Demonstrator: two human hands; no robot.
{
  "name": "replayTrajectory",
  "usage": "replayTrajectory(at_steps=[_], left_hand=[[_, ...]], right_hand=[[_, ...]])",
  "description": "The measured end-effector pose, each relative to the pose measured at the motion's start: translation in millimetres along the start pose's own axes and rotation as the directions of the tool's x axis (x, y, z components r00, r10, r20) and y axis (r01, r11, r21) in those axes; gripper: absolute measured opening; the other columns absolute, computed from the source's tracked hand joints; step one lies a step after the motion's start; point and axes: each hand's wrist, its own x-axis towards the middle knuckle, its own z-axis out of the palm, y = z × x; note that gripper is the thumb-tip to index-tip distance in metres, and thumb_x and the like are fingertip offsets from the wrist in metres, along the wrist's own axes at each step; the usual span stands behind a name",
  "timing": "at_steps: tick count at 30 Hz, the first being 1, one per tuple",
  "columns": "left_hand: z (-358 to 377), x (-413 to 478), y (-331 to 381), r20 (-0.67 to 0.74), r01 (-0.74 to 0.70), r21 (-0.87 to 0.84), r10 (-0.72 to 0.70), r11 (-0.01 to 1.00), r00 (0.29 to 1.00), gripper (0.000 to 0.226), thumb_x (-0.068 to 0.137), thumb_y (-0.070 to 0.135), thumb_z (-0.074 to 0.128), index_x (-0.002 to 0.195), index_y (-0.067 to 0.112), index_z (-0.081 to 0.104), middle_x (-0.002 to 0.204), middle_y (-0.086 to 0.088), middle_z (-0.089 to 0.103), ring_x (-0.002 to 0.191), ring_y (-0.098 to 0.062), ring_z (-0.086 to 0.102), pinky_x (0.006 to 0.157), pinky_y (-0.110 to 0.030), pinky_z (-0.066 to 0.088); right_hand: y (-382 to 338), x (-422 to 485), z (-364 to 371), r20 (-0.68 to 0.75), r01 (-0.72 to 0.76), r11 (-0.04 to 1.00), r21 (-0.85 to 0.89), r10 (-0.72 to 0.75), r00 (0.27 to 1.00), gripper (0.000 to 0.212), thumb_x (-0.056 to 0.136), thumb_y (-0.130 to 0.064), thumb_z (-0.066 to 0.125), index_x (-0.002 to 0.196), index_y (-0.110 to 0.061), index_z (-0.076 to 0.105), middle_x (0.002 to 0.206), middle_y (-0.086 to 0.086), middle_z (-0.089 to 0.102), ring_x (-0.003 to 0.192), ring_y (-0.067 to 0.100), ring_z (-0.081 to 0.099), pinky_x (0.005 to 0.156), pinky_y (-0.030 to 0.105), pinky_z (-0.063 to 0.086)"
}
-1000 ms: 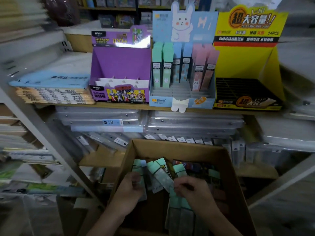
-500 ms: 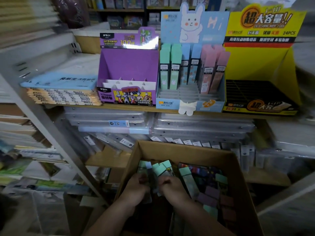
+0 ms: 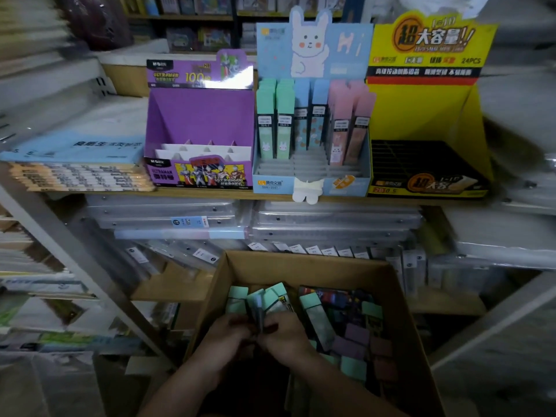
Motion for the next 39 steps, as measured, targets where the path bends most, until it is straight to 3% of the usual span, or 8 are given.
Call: replayTrajectory(at_steps=[3, 7, 12, 19, 24, 31, 35, 39], left_hand=[[6.9, -1.9, 2.9, -0.055, -0.047, 0.009, 0.047, 0.999, 0.997, 0.018, 0.095, -0.001, 0.061, 0.088, 0.003, 0.076, 0.077, -0.022, 0.072, 0.066, -0.025, 0.067, 0.060, -0.028, 0.049], [16.7, -10.0, 7.9, -0.053, -0.109, 0.023, 0.110, 0.994, 0.992, 0.014, 0.100, 0.020, 0.063, 0.100, 0.013, 0.075, 0.091, -0.009, 0.080, 0.080, -0.019, 0.077, 0.065, -0.026, 0.057], [26.9, -15.0, 7.1, -0.033, -0.159, 0.032, 0.160, 0.987, 0.987, 0.022, 0.100, 0.012, 0.062, 0.091, 0.019, 0.081, 0.093, -0.007, 0.080, 0.089, -0.023, 0.077, 0.081, -0.041, 0.059], [10.3, -16.5, 0.2, 0.064, -0.195, 0.168, 0.187, 0.966, 0.980, 0.018, 0.100, 0.012, 0.061, 0.092, 0.017, 0.077, 0.082, -0.009, 0.075, 0.077, -0.024, 0.071, 0.069, -0.039, 0.051], [-0.2, -22.0, -2.5, 0.108, -0.141, 0.249, 0.117, 0.958, 0.987, 0.015, 0.098, 0.002, 0.061, 0.096, 0.012, 0.073, 0.082, -0.010, 0.076, 0.080, -0.029, 0.072, 0.079, -0.047, 0.055], [-9.8, -32.1, -0.6, -0.025, -0.094, 0.336, 0.108, 0.937, 0.994, 0.021, 0.102, 0.003, 0.051, 0.103, 0.016, 0.067, 0.102, -0.011, 0.073, 0.093, -0.021, 0.070, 0.071, -0.023, 0.053], [-13.3, -29.2, -4.0, -0.035, -0.067, 0.497, 0.098, 0.865, 0.995, 0.020, 0.106, 0.016, 0.049, 0.102, 0.028, 0.064, 0.107, 0.003, 0.061, 0.095, -0.012, 0.056, 0.071, -0.026, 0.042], [-12.5, -24.1, -5.5, -0.037, -0.024, 0.545, 0.053, 0.838, 0.998, 0.023, 0.106, 0.016, 0.045, 0.099, 0.028, 0.064, 0.105, 0.007, 0.057, 0.093, -0.010, 0.054, 0.067, -0.026, 0.039]], right_hand=[[-6.3, -6.0, -10.2, -0.018, -0.011, 0.997, 0.078, 0.012, 1.000, 0.014, 0.068, 0.003, 0.069, 0.064, -0.010, 0.073, 0.070, 0.005, 0.069, 0.067, 0.018, 0.063, 0.061, 0.027, 0.045], [-15.2, -26.1, -29.7, 0.068, 0.065, 0.979, 0.194, -0.079, 0.995, 0.024, 0.070, 0.009, 0.068, 0.077, -0.013, 0.075, 0.068, -0.011, 0.067, 0.065, 0.002, 0.062, 0.057, 0.015, 0.045], [-7.3, -54.2, -53.2, -0.005, 0.036, 0.968, 0.249, -0.036, 0.999, 0.025, 0.086, 0.005, 0.069, 0.111, 0.001, 0.067, 0.105, 0.018, 0.072, 0.086, 0.022, 0.071, 0.071, 0.032, 0.060], [51.3, -81.8, -121.4, -0.214, -0.133, 0.987, -0.088, 0.112, 0.970, 0.027, 0.089, -0.010, 0.069, 0.108, -0.028, 0.064, 0.101, -0.004, 0.068, 0.091, 0.013, 0.067, 0.080, 0.033, 0.060], [75.0, -95.8, -122.3, -0.158, -0.158, 0.931, -0.330, 0.111, 0.981, 0.037, 0.084, -0.015, 0.069, 0.103, -0.041, 0.051, 0.104, -0.015, 0.057, 0.090, -0.003, 0.057, 0.068, 0.007, 0.045], [73.3, -101.0, -110.0, -0.129, -0.131, 0.894, -0.429, 0.083, 0.988, 0.062, 0.078, -0.032, 0.081, 0.126, -0.027, 0.042, 0.125, -0.005, 0.037, 0.116, 0.014, 0.045, 0.099, 0.023, 0.040], [65.8, -94.1, -99.4, -0.120, -0.182, 0.864, -0.470, 0.142, 0.983, 0.101, 0.062, -0.046, 0.090, 0.140, -0.030, 0.027, 0.137, 0.000, 0.030, 0.131, 0.028, 0.038, 0.108, 0.041, 0.043], [61.4, -84.5, -86.0, -0.124, -0.160, 0.792, -0.589, 0.108, 0.986, 0.127, 0.055, -0.053, 0.091, 0.150, -0.027, 0.011, 0.146, 0.003, 0.023, 0.135, 0.031, 0.036, 0.104, 0.041, 0.044]])
